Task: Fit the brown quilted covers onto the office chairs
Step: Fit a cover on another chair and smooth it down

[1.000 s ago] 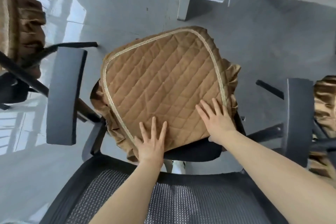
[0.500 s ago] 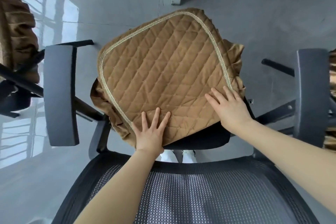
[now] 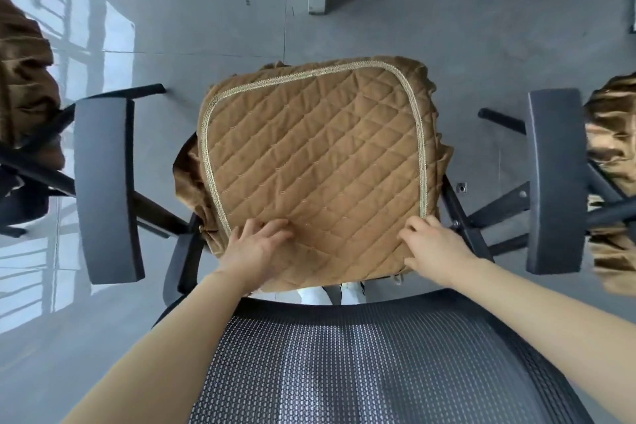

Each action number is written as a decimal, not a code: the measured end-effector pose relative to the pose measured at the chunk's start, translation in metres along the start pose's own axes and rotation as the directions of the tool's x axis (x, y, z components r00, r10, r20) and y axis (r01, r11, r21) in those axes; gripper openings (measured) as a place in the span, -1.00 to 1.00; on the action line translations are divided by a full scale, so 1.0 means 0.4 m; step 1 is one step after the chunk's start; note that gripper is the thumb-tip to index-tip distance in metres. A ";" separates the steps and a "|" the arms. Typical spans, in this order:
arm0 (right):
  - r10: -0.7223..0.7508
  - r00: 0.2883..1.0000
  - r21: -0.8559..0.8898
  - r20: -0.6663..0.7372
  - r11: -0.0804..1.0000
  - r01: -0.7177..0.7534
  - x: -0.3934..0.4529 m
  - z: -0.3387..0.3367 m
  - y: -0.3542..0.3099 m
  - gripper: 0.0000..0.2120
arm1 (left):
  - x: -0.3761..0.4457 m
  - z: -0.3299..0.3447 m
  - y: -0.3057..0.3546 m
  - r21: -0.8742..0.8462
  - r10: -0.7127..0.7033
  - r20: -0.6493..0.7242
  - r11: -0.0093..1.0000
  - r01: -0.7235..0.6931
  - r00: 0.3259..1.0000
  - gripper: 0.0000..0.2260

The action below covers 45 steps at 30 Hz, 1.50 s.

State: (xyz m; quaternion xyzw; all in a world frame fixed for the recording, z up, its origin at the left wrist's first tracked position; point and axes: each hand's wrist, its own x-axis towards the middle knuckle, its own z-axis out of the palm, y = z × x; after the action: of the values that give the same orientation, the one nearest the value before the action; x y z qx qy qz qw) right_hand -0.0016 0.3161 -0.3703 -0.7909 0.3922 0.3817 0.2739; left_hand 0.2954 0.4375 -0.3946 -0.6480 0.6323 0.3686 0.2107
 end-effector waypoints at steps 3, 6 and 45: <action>0.135 0.972 0.256 -0.194 0.963 -0.083 0.051 -0.053 0.013 -0.61 | 0.033 -0.035 -0.021 -0.315 -0.238 -0.285 0.938 0.144 0.929 -0.64; 0.367 0.891 0.495 -0.267 0.845 -0.200 0.122 -0.127 0.038 -0.51 | 0.059 -0.063 -0.052 -0.563 -0.533 -0.281 0.765 0.313 0.798 -0.61; 0.661 0.737 0.917 0.142 0.193 -0.349 0.310 -0.336 0.164 -0.24 | 0.306 -0.252 -0.172 -0.952 -0.791 -0.043 0.219 0.216 0.610 -0.47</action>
State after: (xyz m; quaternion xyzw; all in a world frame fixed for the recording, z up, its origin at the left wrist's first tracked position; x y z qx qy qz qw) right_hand 0.0461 0.1311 -0.4055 -0.3762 0.8067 0.0548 0.4524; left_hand 0.3749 0.2892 -0.4344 -0.9028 0.1042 0.3473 -0.2314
